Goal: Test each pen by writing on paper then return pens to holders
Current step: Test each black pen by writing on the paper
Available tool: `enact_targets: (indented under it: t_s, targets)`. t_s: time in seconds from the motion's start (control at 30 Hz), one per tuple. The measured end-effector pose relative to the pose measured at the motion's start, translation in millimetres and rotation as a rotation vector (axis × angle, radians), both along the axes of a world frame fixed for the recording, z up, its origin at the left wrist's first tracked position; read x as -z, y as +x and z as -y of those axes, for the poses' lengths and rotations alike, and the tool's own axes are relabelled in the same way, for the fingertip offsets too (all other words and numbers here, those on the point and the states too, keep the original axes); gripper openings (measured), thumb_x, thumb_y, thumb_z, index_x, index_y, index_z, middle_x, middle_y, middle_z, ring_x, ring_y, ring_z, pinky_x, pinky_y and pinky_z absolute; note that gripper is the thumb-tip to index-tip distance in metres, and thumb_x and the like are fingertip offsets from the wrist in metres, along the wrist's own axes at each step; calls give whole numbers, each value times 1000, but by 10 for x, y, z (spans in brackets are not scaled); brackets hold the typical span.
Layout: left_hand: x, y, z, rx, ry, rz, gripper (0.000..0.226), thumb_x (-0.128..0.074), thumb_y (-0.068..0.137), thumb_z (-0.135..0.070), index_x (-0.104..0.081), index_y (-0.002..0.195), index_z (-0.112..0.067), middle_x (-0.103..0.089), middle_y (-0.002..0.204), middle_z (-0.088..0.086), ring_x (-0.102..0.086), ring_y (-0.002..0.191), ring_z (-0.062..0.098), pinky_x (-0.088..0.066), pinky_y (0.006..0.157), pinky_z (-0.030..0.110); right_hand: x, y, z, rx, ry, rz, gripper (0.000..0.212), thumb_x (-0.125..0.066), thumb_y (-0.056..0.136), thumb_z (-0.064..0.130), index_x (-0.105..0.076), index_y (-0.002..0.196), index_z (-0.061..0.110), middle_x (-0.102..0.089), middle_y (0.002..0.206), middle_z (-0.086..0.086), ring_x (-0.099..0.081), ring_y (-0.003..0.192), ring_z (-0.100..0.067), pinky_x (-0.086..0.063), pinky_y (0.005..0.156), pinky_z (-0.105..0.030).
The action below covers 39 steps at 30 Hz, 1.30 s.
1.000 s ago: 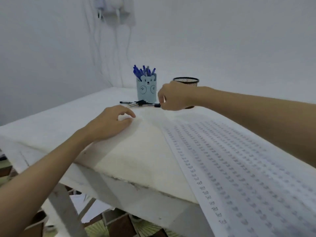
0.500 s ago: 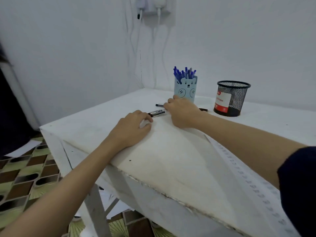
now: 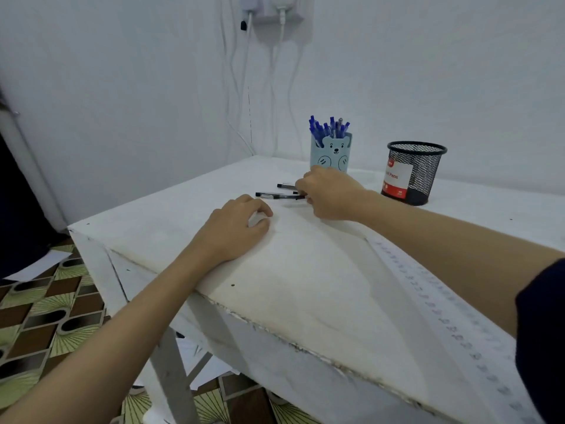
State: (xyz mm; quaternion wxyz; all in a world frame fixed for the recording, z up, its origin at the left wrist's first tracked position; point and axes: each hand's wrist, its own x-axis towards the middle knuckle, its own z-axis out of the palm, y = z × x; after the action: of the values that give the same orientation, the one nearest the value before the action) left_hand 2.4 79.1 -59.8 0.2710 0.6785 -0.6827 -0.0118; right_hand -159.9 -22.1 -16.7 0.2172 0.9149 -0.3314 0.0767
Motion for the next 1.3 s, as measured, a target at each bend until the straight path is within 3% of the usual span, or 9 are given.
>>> enact_targets:
  t_s: [0.23, 0.33, 0.4, 0.53, 0.87, 1.03, 1.1, 1.2, 1.3]
  targets:
    - [-42, -35, -61, 15, 7, -10, 20, -47, 93, -26, -61, 108, -26, -53, 110, -9, -51, 106, 16, -38, 97, 37, -421, -530, -192, 134, 385, 514, 8, -43, 90, 6, -47, 98, 5, -48, 89, -9, -48, 72, -21, -38, 54, -27]
    - [-68, -96, -114, 51, -25, 41, 21, -44, 90, -31, -61, 104, -28, -57, 115, -8, -53, 108, 17, -40, 96, 40, -574, -804, -369, 190, 839, 901, 9, -46, 93, 9, -51, 86, 8, -44, 70, -5, -43, 55, -17, -40, 53, -26]
    - [-96, -232, -167, 104, -41, 52, 25, -40, 85, -40, -59, 100, -33, -58, 117, -10, -53, 111, 15, -41, 97, 41, -635, -1029, -514, 194, 1176, 1052, 27, -51, 92, 30, -50, 73, 12, -32, 60, 0, -30, 49, -14, -29, 52, -24]
    - [-151, -777, -283, 274, -26, -14, 28, -41, 84, -46, -61, 99, -33, -58, 111, -16, -52, 108, 7, -40, 98, 37, -586, -1489, -753, 165, 1422, 1200, 68, -42, 78, 75, -35, 49, 14, -22, 51, 0, -22, 49, -17, -27, 55, -29]
    - [-254, -1903, -398, 324, -78, 86, 15, -43, 94, -21, -55, 101, -15, -56, 110, -1, -51, 97, 18, -40, 87, 34, -511, -2485, -1117, 216, 1325, 1755, 50, -44, 77, 54, -31, 49, 14, -15, 53, 1, -11, 56, -17, -23, 51, -27]
    - [-200, -2166, -284, 448, 14, -29, 29, -44, 96, -33, -51, 124, -29, -47, 133, -13, -43, 120, 9, -35, 96, 28, -424, -2902, -1196, 218, 1231, 1961, 62, -54, 72, 70, -39, 52, 13, -21, 49, 2, -18, 49, -14, -23, 54, -26]
    - [-175, -2275, -253, 522, 75, -13, 34, -46, 95, -41, -49, 128, -35, -45, 137, -17, -42, 124, 7, -34, 101, 29, -398, -3029, -1221, 240, 1177, 1972, 62, -59, 69, 72, -52, 63, 10, -29, 49, 2, -23, 47, -13, -27, 54, -25]
    - [-152, -2393, -221, 588, 177, 22, 43, -46, 93, -47, -44, 135, -36, -40, 143, -14, -37, 130, 8, -28, 100, 23, -330, -3171, -1221, 244, 1088, 1913, 34, -51, 93, 32, -63, 86, 0, -54, 49, -2, -36, 45, -12, -35, 54, -22]
    - [-127, -2387, -182, 589, 220, 71, 46, -43, 92, -52, -43, 135, -37, -36, 148, -11, -34, 133, 10, -25, 106, 27, -287, -3284, -1221, 242, 1133, 1841, 47, -31, 97, 29, -66, 93, -2, -69, 68, -14, -54, 57, -20, -42, 61, -28]
